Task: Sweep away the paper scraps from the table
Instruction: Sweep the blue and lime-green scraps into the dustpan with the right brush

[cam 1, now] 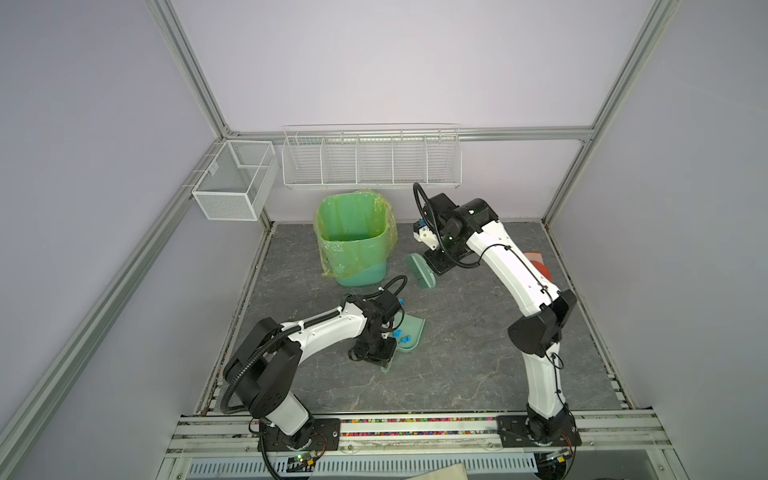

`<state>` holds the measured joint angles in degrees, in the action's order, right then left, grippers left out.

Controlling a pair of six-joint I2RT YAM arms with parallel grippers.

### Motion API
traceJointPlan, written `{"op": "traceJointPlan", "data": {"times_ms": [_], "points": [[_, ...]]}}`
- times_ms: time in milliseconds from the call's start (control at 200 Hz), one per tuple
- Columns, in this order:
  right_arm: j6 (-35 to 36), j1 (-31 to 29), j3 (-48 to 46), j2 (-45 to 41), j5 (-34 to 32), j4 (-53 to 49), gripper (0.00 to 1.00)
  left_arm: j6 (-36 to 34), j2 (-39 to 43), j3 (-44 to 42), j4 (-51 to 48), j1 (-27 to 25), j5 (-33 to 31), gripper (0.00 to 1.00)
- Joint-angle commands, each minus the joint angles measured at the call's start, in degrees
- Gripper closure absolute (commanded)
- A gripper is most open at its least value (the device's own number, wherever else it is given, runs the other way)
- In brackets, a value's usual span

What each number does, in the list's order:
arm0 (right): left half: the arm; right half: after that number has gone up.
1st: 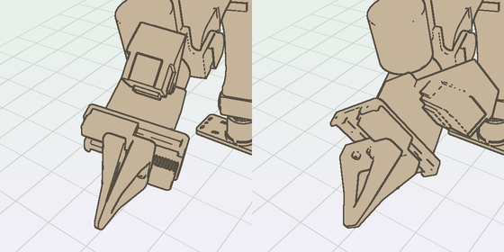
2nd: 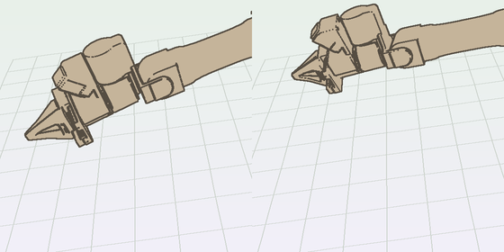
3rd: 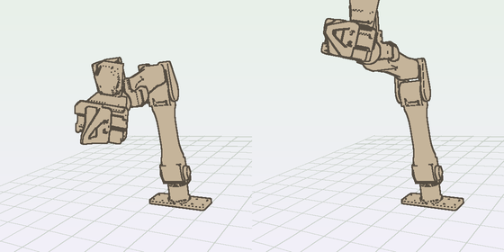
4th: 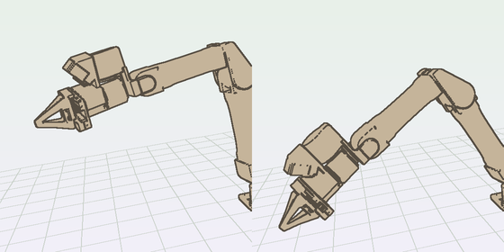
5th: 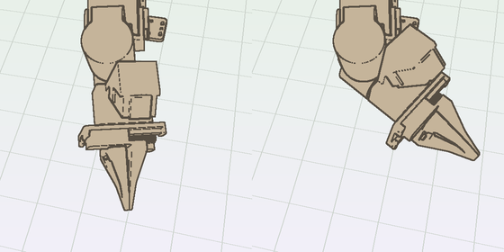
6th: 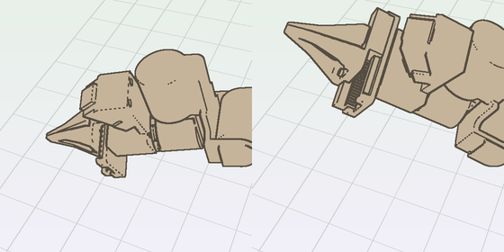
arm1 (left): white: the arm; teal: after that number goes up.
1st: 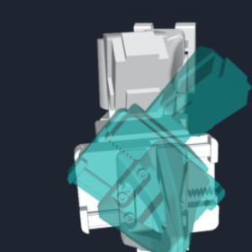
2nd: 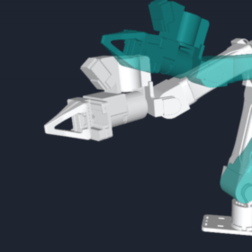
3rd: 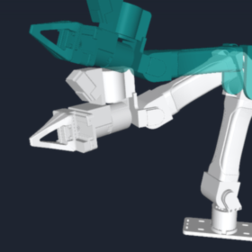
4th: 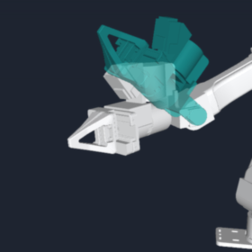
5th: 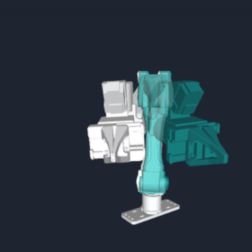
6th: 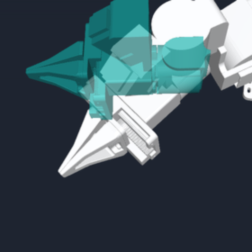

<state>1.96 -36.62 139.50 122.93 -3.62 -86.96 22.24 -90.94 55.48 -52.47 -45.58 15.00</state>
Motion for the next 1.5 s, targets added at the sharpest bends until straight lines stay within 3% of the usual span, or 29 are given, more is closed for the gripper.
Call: {"op": "traceJointPlan", "data": {"times_ms": [0,450,785,1020,1270,1494], "points": [[0.86,-0.40,2.58,3.66,0.20,0.68,0.93,0.86,1.72,-0.80,-1.32,0.67,-0.62,1.00],[3.94,-2.57,-1.18,7.20,-0.03,3.78,0.93,-1.68,0.20,-0.07,-1.61,4.87,-0.15,1.00],[9.81,-6.67,-2.17,10.30,-6.25,1.53,0.93,-3.26,-2.53,2.00,-2.06,6.21,-0.13,1.00],[14.50,-9.69,-9.42,7.59,-3.15,4.50,0.93,-4.38,-3.82,2.96,-2.30,6.64,-0.77,1.00],[14.69,-10.14,-14.66,3.59,-1.82,6.94,0.93,-5.15,-4.01,3.96,-5.10,6.64,0.72,1.00],[12.96,-10.13,-15.86,1.32,-1.21,7.20,0.93,-4.46,0.60,7.19,-9.46,6.65,-1.36,1.00]]}}
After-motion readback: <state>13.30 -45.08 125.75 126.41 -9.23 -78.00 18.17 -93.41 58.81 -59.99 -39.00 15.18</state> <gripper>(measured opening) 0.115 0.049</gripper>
